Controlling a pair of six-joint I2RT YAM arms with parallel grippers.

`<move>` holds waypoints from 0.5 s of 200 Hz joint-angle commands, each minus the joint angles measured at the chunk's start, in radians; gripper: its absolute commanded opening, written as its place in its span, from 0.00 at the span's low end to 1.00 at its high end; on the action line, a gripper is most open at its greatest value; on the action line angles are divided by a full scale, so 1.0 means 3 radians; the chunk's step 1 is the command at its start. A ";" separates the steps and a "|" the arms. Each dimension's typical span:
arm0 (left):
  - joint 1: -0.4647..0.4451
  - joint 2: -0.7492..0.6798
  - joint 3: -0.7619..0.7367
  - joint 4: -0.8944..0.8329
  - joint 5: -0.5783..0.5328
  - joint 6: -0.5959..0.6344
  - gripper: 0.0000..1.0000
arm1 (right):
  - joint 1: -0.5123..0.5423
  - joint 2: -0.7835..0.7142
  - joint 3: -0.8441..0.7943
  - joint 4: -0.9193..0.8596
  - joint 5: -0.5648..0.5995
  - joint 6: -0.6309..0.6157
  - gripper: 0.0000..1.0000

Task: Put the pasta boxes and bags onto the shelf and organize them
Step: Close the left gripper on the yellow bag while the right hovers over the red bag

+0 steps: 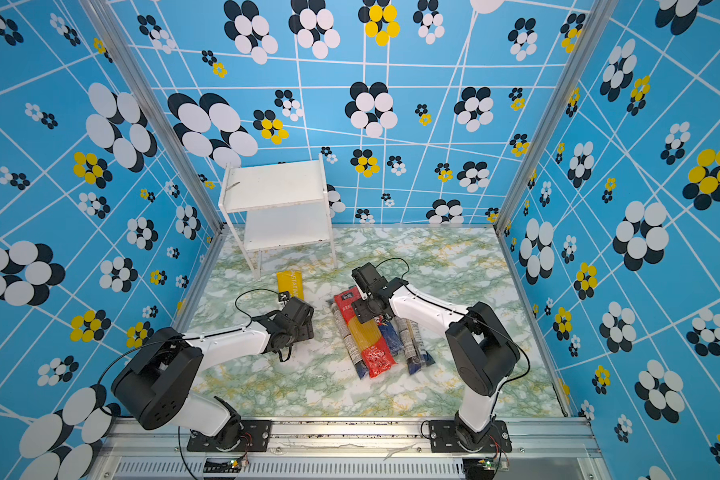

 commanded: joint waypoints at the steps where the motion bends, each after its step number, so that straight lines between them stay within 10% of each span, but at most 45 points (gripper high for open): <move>1: -0.0009 0.0133 -0.0014 -0.0143 0.0197 -0.0029 0.73 | -0.0028 -0.0084 -0.0037 0.0031 -0.0020 0.0045 0.75; 100: -0.0005 0.0115 0.0024 -0.0204 0.0231 -0.0017 0.33 | -0.0037 -0.0090 -0.0026 0.0037 -0.0036 0.0040 0.74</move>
